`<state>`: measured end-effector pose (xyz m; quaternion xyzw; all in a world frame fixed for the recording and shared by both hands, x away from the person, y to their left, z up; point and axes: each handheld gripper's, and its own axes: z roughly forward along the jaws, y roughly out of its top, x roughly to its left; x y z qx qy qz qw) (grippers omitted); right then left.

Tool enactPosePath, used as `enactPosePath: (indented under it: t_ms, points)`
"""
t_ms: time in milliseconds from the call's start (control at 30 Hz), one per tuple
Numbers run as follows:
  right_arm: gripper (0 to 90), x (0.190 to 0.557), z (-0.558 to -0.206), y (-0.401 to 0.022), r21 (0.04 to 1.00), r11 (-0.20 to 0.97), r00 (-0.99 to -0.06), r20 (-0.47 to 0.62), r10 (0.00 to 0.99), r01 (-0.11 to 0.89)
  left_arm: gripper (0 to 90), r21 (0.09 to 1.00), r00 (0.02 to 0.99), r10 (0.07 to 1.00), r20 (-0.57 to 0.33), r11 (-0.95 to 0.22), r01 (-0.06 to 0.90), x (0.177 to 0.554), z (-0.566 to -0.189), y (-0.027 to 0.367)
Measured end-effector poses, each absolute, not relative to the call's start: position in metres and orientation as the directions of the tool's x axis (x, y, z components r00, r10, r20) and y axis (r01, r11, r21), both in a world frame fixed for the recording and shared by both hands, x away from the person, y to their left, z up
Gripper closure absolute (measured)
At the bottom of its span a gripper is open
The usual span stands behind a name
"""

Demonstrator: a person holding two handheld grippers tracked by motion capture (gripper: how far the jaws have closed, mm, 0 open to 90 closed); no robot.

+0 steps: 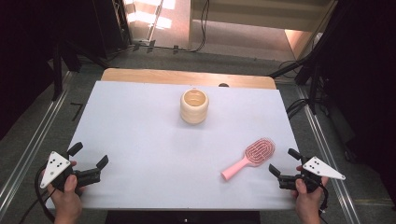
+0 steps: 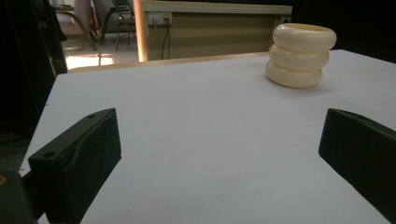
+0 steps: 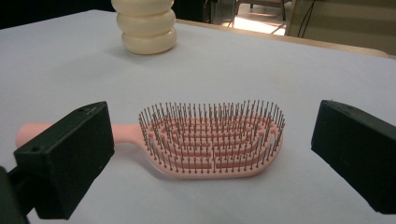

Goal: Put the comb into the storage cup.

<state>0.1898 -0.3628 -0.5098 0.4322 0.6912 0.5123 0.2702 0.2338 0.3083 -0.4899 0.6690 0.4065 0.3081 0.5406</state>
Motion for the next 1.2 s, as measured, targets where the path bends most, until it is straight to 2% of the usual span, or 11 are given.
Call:
enactPosePath:
  t_ms: [267, 333, 367, 433, 467, 533, 600, 700, 800, 1067, 1200]
  points:
    - [0.0, 0.189, -0.507, -0.359, 0.939, 0.114, -0.519, 0.075, 0.852, 0.324, 0.0, 0.971, 0.490, 0.871, 0.001, -0.118, 0.208, 0.232, -0.492, 0.304]
    - [15.3, 0.187, -0.504, -0.356, 0.944, 0.112, -0.539, 0.079, 0.839, 0.311, 0.0, 0.971, 0.488, 0.873, -0.010, -0.109, 0.215, 0.232, -0.493, 0.305]
    - [15.3, 0.187, -0.504, -0.356, 0.944, 0.112, -0.539, 0.079, 0.839, 0.311, 0.0, 0.971, 0.488, 0.873, -0.010, -0.109, 0.215, 0.232, -0.493, 0.305]
    - [38.5, 0.186, -0.501, -0.350, 0.934, 0.152, -0.568, 0.063, 0.821, 0.322, 0.0, 0.971, 0.491, 0.871, -0.011, -0.109, 0.214, 0.232, -0.493, 0.305]
    - [38.5, 0.186, -0.501, -0.350, 0.934, 0.152, -0.568, 0.063, 0.821, 0.322, 0.0, 0.971, 0.491, 0.871, -0.009, -0.111, 0.214, 0.232, -0.493, 0.305]
    - [48.9, 0.185, -0.501, -0.344, 0.925, 0.203, -0.605, 0.036, 0.795, 0.322, 0.0, 0.970, 0.492, 0.871, -0.010, -0.110, 0.216, 0.232, -0.493, 0.305]
    - [69.4, 0.185, -0.499, -0.337, 0.912, 0.240, -0.627, 0.024, 0.779, 0.333, 0.0, 0.970, 0.492, 0.870, -0.011, -0.110, 0.215, 0.232, -0.493, 0.305]
    - [83.0, 0.187, -0.497, -0.334, 0.894, 0.277, -0.628, 0.005, 0.778, 0.351, 0.0, 0.970, 0.493, 0.870, -0.011, -0.110, 0.215, 0.232, -0.493, 0.305]
    - [87.5, 0.187, -0.496, -0.334, 0.882, 0.289, -0.620, 0.004, 0.784, 0.372, 0.1, 0.971, 0.496, 0.868, -0.011, -0.110, 0.214, 0.232, -0.493, 0.305]
    - [87.7, 0.199, -0.504, -0.350, 0.829, 0.229, -0.495, 0.066, 0.866, 0.511, 0.1, 0.971, 0.504, 0.864, -0.013, -0.110, 0.214, 0.232, -0.493, 0.304]
    - [87.8, 0.204, -0.507, -0.355, 0.816, 0.212, -0.472, 0.083, 0.878, 0.538, 0.1, 0.971, 0.508, 0.861, -0.011, -0.112, 0.212, 0.232, -0.493, 0.304]
